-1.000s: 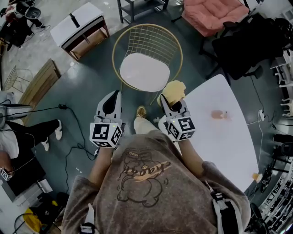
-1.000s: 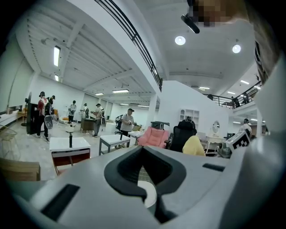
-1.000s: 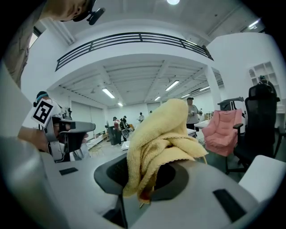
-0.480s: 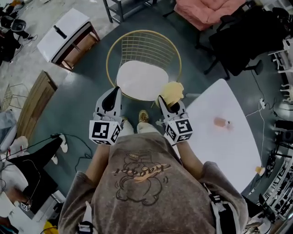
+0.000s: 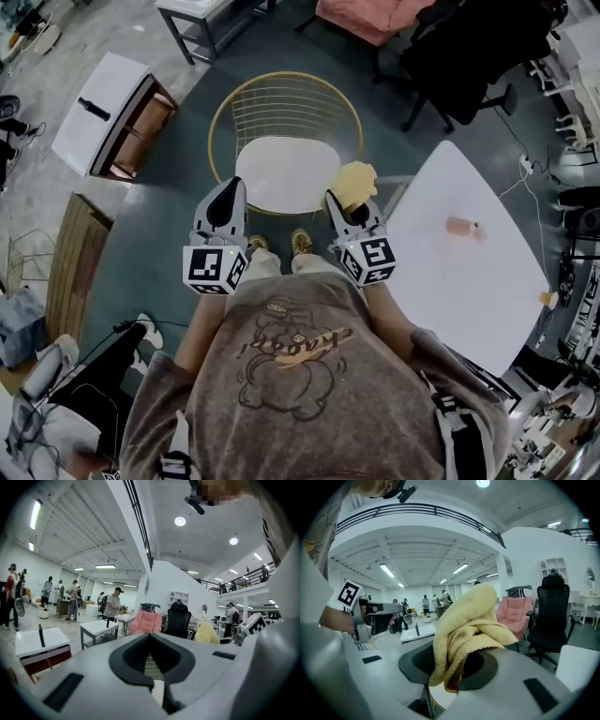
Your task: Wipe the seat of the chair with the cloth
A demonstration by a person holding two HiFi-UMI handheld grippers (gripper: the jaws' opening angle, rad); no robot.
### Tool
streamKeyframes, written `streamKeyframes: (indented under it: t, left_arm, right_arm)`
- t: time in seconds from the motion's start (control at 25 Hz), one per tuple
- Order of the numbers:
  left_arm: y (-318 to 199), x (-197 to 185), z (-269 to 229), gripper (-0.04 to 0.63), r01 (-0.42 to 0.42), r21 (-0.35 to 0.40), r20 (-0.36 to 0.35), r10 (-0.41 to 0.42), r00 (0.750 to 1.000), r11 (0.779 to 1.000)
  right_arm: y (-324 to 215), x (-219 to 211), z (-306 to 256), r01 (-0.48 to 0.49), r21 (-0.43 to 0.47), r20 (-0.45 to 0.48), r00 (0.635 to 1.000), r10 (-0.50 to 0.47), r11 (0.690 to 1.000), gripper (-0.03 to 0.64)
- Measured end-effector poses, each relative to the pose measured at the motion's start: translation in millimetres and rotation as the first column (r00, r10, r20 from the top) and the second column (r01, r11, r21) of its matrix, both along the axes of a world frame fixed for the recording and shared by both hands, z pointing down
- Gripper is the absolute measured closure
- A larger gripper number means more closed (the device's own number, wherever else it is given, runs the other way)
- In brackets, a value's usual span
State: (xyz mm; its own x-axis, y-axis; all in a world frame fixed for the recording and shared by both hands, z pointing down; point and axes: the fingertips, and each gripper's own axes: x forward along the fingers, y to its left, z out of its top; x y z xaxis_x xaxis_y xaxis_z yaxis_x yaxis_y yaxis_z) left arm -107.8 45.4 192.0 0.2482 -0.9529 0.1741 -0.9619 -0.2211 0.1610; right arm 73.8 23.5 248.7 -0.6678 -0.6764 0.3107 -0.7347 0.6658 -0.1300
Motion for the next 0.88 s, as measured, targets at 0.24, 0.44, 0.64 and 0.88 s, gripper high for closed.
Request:
streamKeyframes:
  t: [0.24, 0.44, 0.64, 0.88]
  left_arm:
    - [-25.9, -6.5, 7.0, 0.589, -0.053, -0.007, 0.002, 0.053, 0.999, 0.999]
    - [-47.3, 3.7, 26.2, 0.588, -0.094, -0.029, 0.015, 0.095, 0.995, 0.995]
    - [-68.3, 14.2, 42.3, 0.589, -0.13, -0.05, 0.003, 0.13, 0.992, 0.99]
    - [-103.9, 13.6, 85.2, 0.589, -0.142, -0.073, -0.032, 0.139, 0.99, 0.987]
  right_arm:
    - [-16.2, 3.2, 9.3, -0.055, -0.008, -0.006, 0.998, 0.055, 0.998, 0.502]
    - [-34.3, 10.6, 22.4, -0.092, -0.018, -0.006, 0.996, 0.092, 0.996, 0.503]
    - [-48.0, 15.4, 44.6, -0.111, -0.06, -0.011, 0.994, 0.11, 0.992, 0.503]
    - [-78.6, 12.4, 87.7, -0.108, -0.088, -0.013, 0.994, 0.108, 0.99, 0.505]
